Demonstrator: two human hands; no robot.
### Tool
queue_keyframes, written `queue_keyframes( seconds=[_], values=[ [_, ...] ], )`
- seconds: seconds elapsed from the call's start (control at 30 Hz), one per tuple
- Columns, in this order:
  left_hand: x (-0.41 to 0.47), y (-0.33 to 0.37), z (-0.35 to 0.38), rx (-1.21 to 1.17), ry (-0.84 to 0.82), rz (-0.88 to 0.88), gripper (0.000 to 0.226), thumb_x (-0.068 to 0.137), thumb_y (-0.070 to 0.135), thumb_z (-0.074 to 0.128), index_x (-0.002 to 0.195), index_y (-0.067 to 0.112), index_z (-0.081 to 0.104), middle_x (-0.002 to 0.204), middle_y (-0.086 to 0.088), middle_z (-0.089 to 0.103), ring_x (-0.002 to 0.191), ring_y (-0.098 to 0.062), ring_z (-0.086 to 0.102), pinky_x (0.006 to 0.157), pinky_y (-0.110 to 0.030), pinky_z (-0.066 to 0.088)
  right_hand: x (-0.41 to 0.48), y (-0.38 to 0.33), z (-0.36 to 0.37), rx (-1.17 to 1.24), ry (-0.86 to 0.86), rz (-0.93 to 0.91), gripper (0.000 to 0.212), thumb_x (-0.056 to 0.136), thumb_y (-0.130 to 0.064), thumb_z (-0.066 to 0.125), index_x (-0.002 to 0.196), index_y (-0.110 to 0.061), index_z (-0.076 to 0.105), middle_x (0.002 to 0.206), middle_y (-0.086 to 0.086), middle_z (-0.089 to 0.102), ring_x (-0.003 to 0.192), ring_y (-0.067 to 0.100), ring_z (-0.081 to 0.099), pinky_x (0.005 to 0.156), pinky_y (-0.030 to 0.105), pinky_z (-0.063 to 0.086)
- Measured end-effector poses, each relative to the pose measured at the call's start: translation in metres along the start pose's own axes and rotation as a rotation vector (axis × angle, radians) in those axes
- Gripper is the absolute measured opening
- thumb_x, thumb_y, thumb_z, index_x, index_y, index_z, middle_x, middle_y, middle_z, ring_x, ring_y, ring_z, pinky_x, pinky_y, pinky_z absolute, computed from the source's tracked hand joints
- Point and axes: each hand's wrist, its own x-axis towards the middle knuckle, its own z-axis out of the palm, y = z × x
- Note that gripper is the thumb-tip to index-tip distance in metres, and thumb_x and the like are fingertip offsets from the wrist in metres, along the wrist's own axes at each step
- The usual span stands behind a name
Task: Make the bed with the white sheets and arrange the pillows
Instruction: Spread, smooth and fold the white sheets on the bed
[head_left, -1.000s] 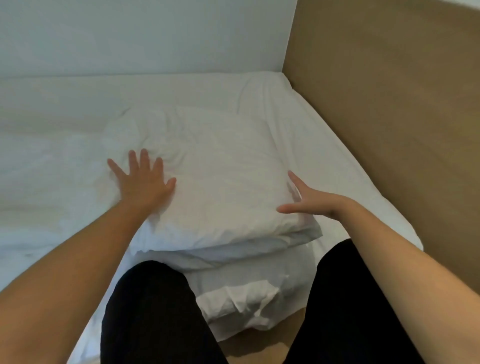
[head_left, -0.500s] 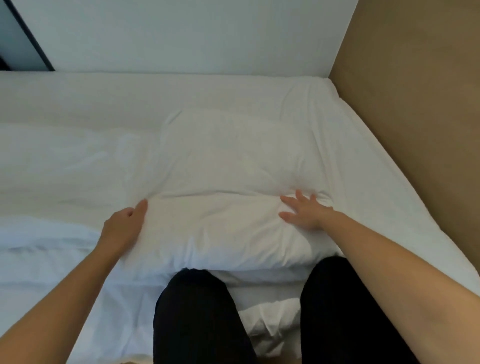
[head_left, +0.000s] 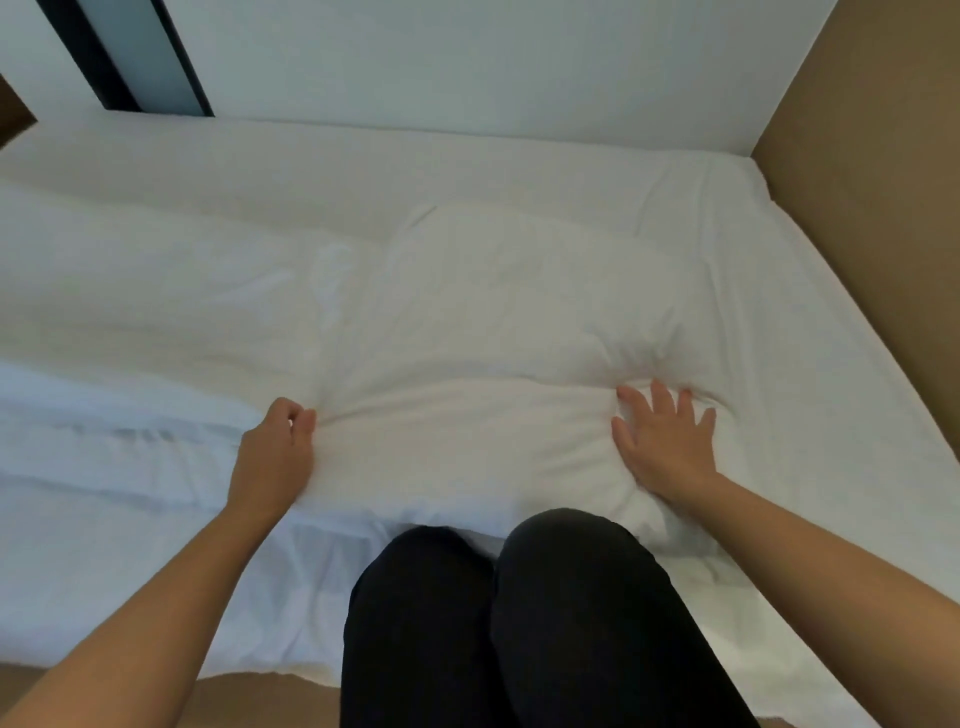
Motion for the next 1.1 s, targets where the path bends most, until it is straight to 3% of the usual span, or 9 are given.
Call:
queue_keyframes(
  seconds=[0.07,0.17,0.27,0.57,0.67,0.77,0.9,1.0,1.1],
  values=[
    [0.020,0.007,-0.004,0.079,-0.050,0.000,0.028,0.100,0.033,0.039,0.085,0.012,0.052,0.076,-0.008,0.060,0.076,-0.031,0.057,0.067,-0.041,0.044,0.009,0.001,-0.010,0.058,0.164,0.008,0.046,0.095,-0.050,0.030,0.129,-0.025,0.047,0.137,0.011,0.044,0.129,0.034,0.037,0.109,0.057,0.024],
    [0.075,0.050,-0.005,0.042,-0.024,0.056,0.025,0.097,0.033,0.039,0.097,0.012,0.052,0.090,-0.008,0.063,0.086,-0.031,0.058,0.075,-0.041,0.045,0.055,-0.006,-0.036,0.145,0.366,0.004,0.046,0.088,-0.045,0.033,0.116,-0.015,0.054,0.124,0.013,0.049,0.117,0.034,0.043,0.105,0.055,0.028],
    [0.130,0.113,0.013,0.069,-0.096,0.120,0.032,0.099,0.036,0.042,0.117,0.010,0.050,0.107,-0.006,0.057,0.103,-0.030,0.054,0.079,-0.034,0.037,0.113,-0.024,-0.058,0.220,0.306,-0.013,0.042,0.098,-0.040,0.036,0.134,-0.020,0.042,0.144,0.007,0.037,0.138,0.029,0.027,0.113,0.059,0.013],
    [0.267,0.216,0.094,0.221,-0.145,0.156,0.052,0.098,0.040,0.044,0.140,0.011,0.039,0.139,-0.014,0.048,0.127,-0.031,0.046,0.096,-0.037,0.038,0.239,-0.052,-0.091,0.257,0.098,-0.217,0.052,0.101,-0.045,0.029,0.150,-0.028,0.028,0.159,-0.002,0.026,0.148,0.019,0.015,0.118,0.057,0.000],
    [0.298,0.235,0.116,0.393,-0.146,0.201,0.045,0.098,0.036,0.047,0.136,0.012,0.043,0.132,-0.011,0.053,0.118,-0.031,0.051,0.088,-0.037,0.042,0.250,-0.055,-0.080,0.219,0.083,-0.241,0.052,0.102,-0.046,0.026,0.151,-0.030,0.026,0.158,-0.004,0.028,0.147,0.018,0.019,0.119,0.053,0.004],
    [0.322,0.243,0.119,0.502,-0.064,0.144,0.022,0.095,0.020,0.053,0.111,0.006,0.061,0.114,-0.014,0.063,0.097,-0.032,0.058,0.076,-0.035,0.043,0.257,-0.054,-0.070,0.211,0.092,-0.271,0.051,0.102,-0.046,0.027,0.151,-0.031,0.026,0.156,-0.006,0.031,0.145,0.016,0.023,0.120,0.050,0.007],
    [0.356,0.215,0.084,0.386,0.040,-0.055,0.023,0.091,0.016,0.062,0.099,-0.006,0.062,0.109,-0.022,0.065,0.107,-0.037,0.062,0.080,-0.035,0.047,0.278,-0.042,-0.073,0.257,0.182,-0.271,0.050,0.100,-0.046,0.030,0.146,-0.030,0.036,0.151,-0.007,0.040,0.140,0.015,0.033,0.119,0.047,0.014],
    [0.357,0.193,0.087,0.194,-0.082,-0.179,0.015,0.087,0.015,0.064,0.082,0.003,0.057,0.089,-0.014,0.061,0.090,-0.027,0.061,0.069,-0.031,0.045,0.286,-0.050,-0.066,0.242,0.161,-0.262,0.048,0.100,-0.044,0.029,0.146,-0.030,0.038,0.150,-0.007,0.041,0.140,0.016,0.033,0.119,0.049,0.013],
    [0.348,0.190,0.098,-0.206,-0.302,-0.156,0.023,0.090,0.002,0.053,0.108,0.010,0.065,0.107,-0.004,0.062,0.095,-0.021,0.059,0.077,-0.030,0.047,0.292,-0.058,-0.062,0.258,0.109,-0.259,0.050,0.101,-0.045,0.026,0.147,-0.031,0.036,0.151,-0.008,0.040,0.141,0.015,0.031,0.119,0.050,0.007]
  ],
)
